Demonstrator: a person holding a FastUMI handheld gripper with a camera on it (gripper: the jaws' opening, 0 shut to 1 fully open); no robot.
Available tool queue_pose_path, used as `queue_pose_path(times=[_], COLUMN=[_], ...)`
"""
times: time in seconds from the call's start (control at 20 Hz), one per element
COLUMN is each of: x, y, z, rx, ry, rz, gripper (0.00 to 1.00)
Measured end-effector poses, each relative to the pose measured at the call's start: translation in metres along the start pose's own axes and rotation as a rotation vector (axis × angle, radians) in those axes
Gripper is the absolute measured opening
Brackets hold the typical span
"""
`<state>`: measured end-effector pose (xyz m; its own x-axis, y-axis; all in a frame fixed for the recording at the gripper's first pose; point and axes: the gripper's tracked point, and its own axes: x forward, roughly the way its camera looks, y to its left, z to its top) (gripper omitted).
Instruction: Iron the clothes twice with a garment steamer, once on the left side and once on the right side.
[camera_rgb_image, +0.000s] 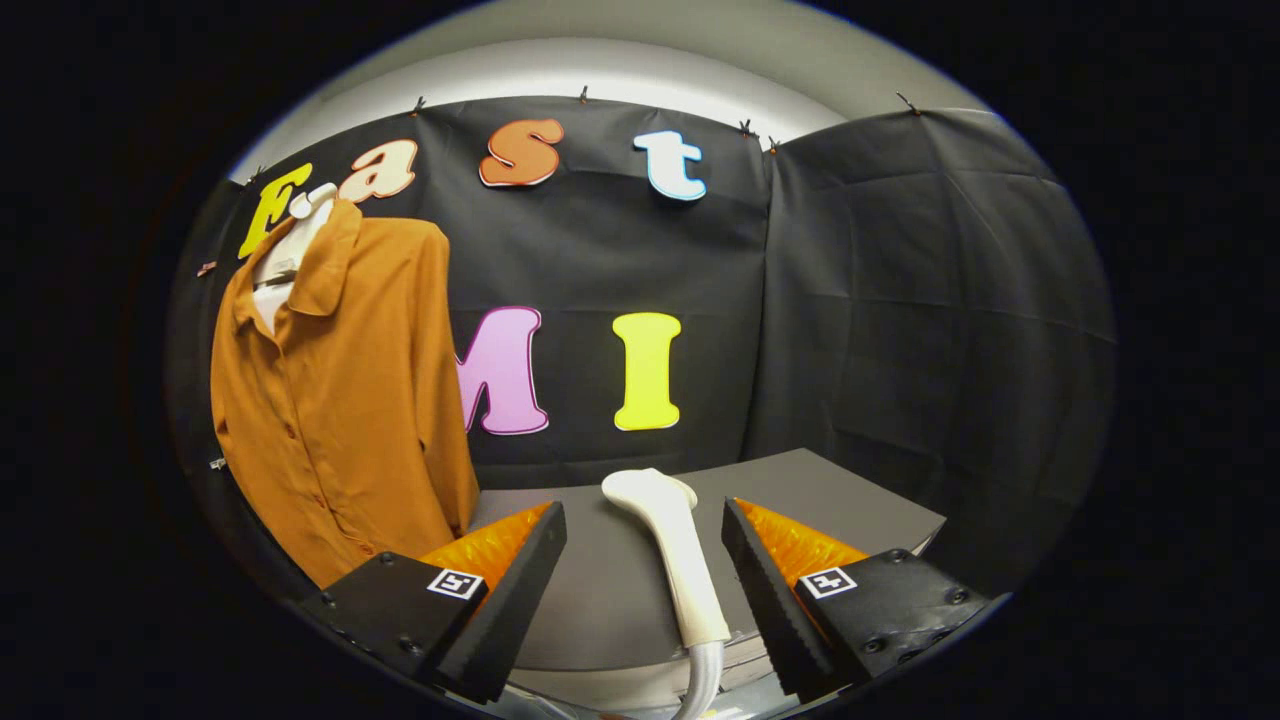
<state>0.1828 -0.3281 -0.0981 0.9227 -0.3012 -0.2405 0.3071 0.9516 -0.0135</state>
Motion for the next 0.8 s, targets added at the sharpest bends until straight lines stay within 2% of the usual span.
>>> queue_pose_path(times=[0.45,0.8], x=[0.079,0.101], y=[-0.016,-0.027], z=[-0.066,-0.102], rx=[-0.026,-0.022], ry=[0.246,0.407], rz=[0.030,0.006], gripper=[0.98,0.99])
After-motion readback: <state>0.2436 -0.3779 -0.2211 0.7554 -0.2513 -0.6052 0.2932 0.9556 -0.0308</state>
